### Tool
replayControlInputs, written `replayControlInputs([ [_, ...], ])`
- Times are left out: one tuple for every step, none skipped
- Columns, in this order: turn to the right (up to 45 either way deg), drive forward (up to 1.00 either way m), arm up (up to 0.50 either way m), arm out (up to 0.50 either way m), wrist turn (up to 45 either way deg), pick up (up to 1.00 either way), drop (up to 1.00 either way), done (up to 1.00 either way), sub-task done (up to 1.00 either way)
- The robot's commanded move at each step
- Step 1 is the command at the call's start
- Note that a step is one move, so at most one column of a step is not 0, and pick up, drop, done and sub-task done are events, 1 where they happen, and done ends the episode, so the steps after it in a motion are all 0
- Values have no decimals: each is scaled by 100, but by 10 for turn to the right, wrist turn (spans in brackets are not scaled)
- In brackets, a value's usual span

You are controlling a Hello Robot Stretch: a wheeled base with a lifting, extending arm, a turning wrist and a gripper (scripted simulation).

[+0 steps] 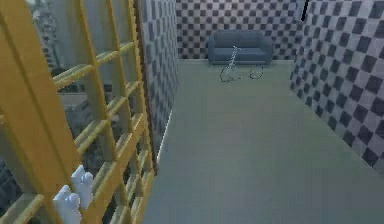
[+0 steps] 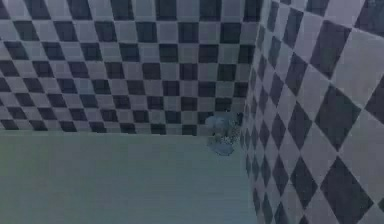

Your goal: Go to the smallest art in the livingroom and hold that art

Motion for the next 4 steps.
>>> replayControlInputs([
  [0, 100, 0, 0, 0, 0, 0, 0, 0],
  [0, 100, 0, 0, 0, 0, 0, 0, 0],
  [0, 100, 0, 0, 0, 0, 0, 0, 0],
  [0, 100, 0, 0, 0, 0, 0, 0, 0],
])
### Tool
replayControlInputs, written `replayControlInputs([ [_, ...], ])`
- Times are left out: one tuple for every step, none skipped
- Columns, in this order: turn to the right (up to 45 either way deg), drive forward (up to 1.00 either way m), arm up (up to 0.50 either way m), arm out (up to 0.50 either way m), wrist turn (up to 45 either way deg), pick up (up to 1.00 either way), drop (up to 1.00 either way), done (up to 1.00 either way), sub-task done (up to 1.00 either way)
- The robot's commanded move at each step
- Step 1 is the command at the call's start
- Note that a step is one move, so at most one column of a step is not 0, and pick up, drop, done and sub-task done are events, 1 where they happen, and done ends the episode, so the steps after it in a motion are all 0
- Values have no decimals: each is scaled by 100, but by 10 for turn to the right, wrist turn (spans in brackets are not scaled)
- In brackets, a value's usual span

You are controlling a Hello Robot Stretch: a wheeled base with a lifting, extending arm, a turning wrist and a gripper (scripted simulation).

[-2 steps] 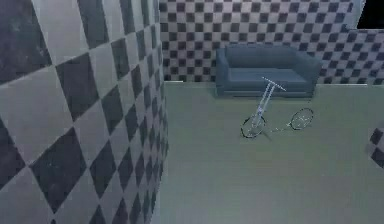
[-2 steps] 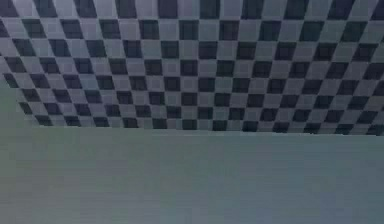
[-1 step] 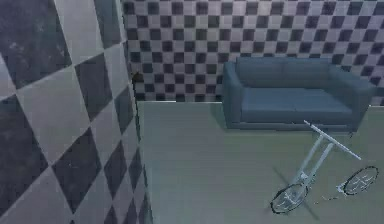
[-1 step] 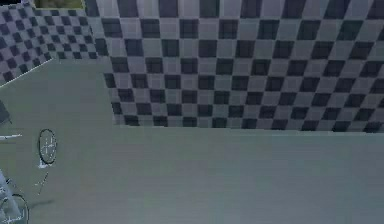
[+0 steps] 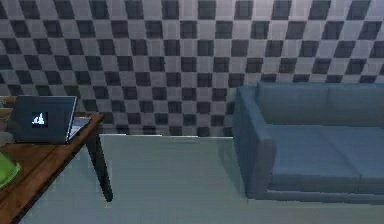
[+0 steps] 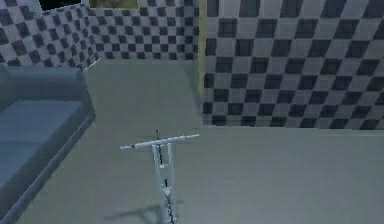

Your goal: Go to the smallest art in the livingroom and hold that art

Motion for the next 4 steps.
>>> replayControlInputs([
  [120, 0, 0, 0, 0, 0, 0, 0, 0],
  [0, 20, 0, 0, 0, 0, 0, 0, 0],
  [270, 0, 0, 0, 0, 0, 0, 0, 0],
  [0, 95, 0, 0, 0, 0, 0, 0, 0],
])
